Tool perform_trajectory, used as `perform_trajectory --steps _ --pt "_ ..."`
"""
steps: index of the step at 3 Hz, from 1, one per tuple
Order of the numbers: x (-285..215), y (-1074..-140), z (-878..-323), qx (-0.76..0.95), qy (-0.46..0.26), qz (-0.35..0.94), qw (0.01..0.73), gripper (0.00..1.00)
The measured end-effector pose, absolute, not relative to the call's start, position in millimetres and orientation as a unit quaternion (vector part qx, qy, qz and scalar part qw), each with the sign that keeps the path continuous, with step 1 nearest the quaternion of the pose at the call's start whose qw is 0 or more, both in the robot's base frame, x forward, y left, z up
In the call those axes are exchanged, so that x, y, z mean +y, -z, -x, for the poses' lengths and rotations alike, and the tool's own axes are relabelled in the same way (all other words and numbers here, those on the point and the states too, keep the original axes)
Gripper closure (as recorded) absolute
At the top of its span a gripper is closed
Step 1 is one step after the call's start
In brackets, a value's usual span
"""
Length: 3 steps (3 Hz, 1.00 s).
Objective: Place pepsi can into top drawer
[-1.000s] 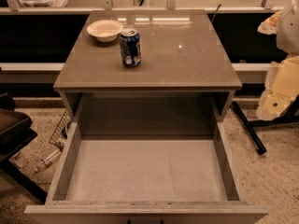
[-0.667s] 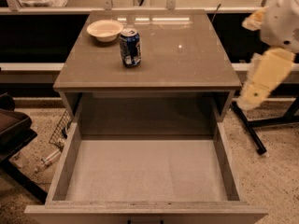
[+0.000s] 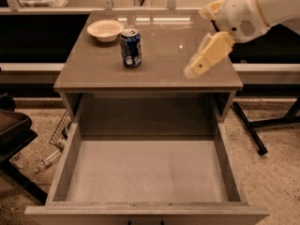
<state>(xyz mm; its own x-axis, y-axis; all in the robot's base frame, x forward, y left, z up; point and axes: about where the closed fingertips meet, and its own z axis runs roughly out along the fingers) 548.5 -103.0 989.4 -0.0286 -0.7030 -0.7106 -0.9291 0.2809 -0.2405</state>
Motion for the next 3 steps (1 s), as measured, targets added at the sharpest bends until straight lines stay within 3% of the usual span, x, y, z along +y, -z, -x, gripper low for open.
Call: perform_trajectory --steps 1,3 --pt "-53.0 -999.7 -577.8 0.643 -0.227 0.573 0.455 0.0" --pt "-44.8 -995.6 -585.5 0.634 -0.23 0.578 0.46 0.0"
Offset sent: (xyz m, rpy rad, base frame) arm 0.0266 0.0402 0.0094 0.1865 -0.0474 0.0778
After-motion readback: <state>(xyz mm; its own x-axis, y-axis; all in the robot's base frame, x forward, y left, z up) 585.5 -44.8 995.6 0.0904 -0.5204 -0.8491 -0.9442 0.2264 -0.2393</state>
